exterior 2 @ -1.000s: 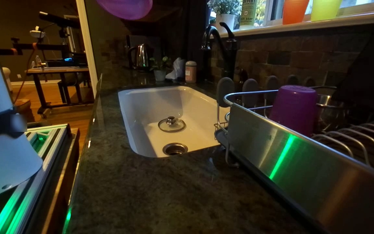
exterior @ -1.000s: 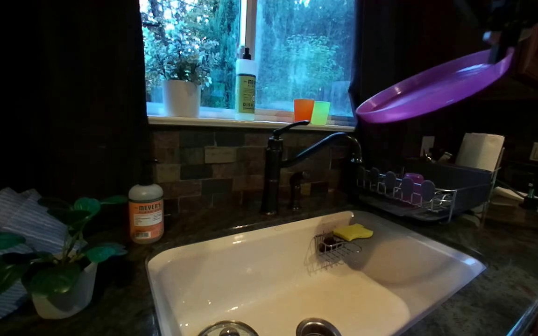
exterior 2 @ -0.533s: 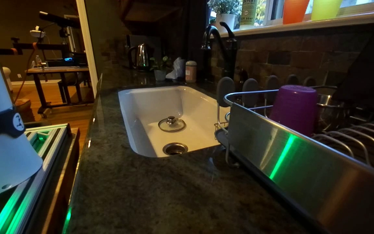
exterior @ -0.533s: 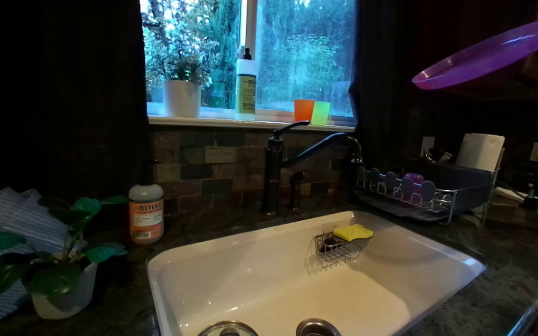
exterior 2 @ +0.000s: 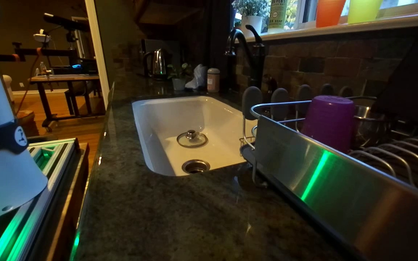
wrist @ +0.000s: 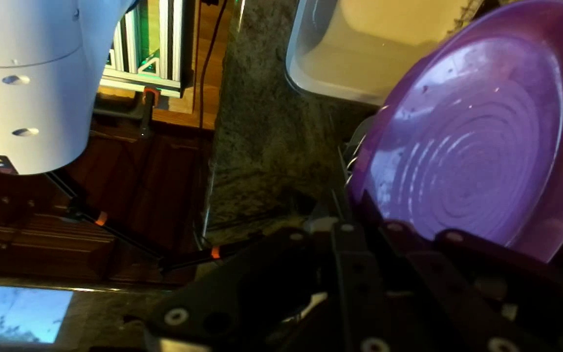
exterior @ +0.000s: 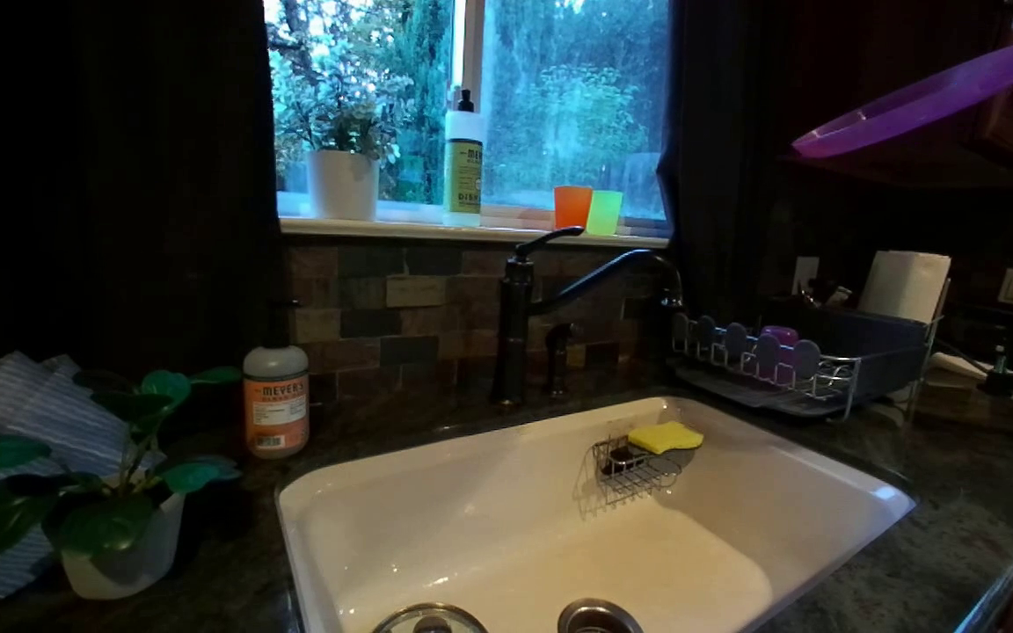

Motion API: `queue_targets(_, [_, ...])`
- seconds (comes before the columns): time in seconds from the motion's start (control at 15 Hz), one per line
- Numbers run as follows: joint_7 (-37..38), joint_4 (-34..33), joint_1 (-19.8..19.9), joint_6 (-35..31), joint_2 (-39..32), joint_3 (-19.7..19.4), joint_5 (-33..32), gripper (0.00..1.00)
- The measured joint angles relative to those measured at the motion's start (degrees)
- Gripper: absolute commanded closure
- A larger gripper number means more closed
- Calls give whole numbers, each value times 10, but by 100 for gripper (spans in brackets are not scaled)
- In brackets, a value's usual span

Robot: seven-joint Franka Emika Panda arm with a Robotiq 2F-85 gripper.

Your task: Move the purple plate to the dish rack

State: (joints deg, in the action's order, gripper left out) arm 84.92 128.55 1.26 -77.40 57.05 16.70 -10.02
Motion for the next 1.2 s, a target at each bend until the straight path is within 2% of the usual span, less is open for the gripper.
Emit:
queue_targets(0.33, [-9,-14,80,0,2,-110,-24,99])
queue_targets(0.73, [-58,-51,124,0,-50,-218,-19,99])
queue_targets(0.8, [-58,-60,135,0,-61,-234,-15,96])
queue_targets(0.93, [-67,-64,145,0,-71,-241,-15,96])
queue_targets(1.2, [-63,-65,147,0,-71,-228,-14,99])
